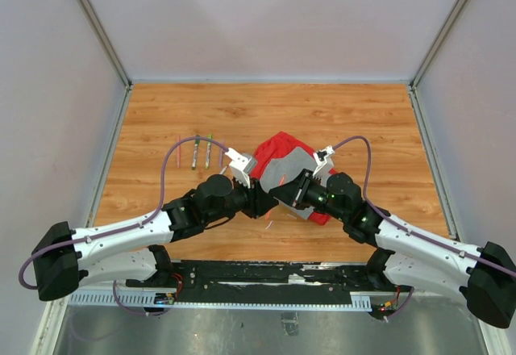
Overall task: Insert the pens into the pen caps
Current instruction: Pick up the pen from the center of the board, then insert the pen cap onto the pen.
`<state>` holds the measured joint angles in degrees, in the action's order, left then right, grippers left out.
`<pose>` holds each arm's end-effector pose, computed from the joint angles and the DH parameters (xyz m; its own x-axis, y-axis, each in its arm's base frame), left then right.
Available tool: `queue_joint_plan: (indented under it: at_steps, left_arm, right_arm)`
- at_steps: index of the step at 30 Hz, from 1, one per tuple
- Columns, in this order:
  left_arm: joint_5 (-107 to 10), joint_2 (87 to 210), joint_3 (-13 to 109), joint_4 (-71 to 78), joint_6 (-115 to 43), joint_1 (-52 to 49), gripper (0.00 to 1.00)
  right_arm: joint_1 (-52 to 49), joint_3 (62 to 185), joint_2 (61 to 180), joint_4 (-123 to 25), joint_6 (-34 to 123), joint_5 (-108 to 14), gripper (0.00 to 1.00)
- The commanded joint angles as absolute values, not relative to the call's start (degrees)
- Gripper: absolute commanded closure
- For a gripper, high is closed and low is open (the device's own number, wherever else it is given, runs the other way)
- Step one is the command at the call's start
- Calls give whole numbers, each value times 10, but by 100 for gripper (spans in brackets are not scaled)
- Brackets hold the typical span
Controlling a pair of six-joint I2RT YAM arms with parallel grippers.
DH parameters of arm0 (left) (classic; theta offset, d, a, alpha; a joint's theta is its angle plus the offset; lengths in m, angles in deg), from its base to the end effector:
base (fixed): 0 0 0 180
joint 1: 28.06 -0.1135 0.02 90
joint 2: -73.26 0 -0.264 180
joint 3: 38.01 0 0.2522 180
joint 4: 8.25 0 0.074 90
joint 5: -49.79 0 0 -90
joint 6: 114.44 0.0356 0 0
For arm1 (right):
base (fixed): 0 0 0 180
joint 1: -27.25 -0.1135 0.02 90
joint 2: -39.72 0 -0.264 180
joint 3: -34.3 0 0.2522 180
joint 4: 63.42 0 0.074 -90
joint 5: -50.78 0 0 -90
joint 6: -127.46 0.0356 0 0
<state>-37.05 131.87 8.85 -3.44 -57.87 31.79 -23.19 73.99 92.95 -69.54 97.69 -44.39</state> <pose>0.1194 -0.2017 0.2563 -0.5805 -0.0958 -0.8086 0.6195 0.5924 -0.5150 0.1349 0.1683 0.2518 -0.7567 0.4414 -0.4823 -0.3381 0.3672 0.8665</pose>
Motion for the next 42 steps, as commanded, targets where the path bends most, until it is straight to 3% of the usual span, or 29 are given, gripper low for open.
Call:
queue_joint_plan:
  at_steps: [1, 5, 9, 12, 18, 25, 30, 36, 42]
  left_arm:
    - [-368, 1324, 104, -52, -573, 323, 71]
    - [-367, 1331, 106, -56, -575, 324, 73]
    - [-361, 1328, 107, -54, -578, 323, 88]
    - [-342, 1324, 108, -42, -585, 324, 99]
    - [-266, 1288, 103, 11, -593, 324, 100]
    - [-213, 1255, 102, 84, -578, 319, 99]
    - [-207, 1229, 103, 117, -572, 295, 99]
    - [-371, 1170, 73, 121, -563, 144, 100]
    - [-380, 1158, 115, 187, -513, 133, 100]
  right_arm:
    - [-228, 752, 934, -735, 963, -483, 99]
    - [-228, 764, 948, -735, 946, -510, 99]
    - [-229, 762, 957, -745, 941, -525, 99]
    - [-229, 763, 955, -738, 918, -525, 87]
    - [-229, 791, 901, -571, 795, -451, 58]
    - [-228, 821, 890, -375, 740, -337, 41]
    - [-241, 834, 935, -323, 824, -312, 36]
    - [-299, 900, 1041, -223, 976, -222, 27]
    - [-300, 958, 1121, -161, 1040, -208, 23]
